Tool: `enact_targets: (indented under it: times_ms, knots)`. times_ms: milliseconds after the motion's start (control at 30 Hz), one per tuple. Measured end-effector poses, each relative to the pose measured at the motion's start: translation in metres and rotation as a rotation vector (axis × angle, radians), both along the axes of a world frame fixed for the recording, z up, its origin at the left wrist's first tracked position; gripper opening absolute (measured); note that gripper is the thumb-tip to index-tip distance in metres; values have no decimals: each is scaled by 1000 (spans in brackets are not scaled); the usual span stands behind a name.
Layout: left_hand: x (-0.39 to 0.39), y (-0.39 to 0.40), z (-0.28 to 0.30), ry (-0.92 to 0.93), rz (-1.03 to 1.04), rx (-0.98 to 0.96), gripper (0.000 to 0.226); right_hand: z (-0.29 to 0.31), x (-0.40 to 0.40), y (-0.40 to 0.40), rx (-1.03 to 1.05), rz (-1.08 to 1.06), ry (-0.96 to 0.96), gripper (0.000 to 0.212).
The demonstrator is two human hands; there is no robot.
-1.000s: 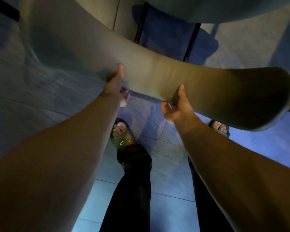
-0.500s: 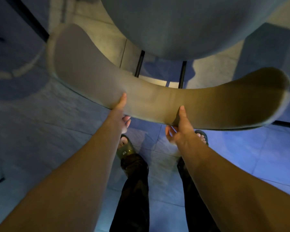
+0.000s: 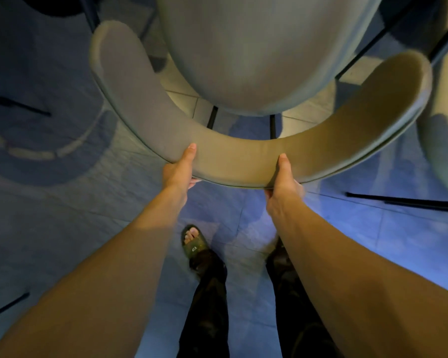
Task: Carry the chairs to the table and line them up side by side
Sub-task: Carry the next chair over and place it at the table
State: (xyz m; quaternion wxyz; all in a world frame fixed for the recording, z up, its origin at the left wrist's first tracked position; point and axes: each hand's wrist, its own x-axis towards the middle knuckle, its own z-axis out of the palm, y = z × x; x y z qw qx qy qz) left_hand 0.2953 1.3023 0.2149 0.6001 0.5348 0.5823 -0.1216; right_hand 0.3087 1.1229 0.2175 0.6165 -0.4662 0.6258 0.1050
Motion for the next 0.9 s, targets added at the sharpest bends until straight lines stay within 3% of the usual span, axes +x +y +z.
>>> enact_targets:
  times_ms: [300,500,633,900]
  knots:
    - [26,0,90,-31,-49,118,63,102,30,1,-97,137,-30,40]
    - [47,1,138,-18,-75,139,58,158,49,-1,-167,236,-8,40]
    - [55,1,160,20,-140,133,54,187,58,-5,-205,274,17,19]
    - [67,6,202,98,-282,188,49,226,66,-7,-256,362,46,23]
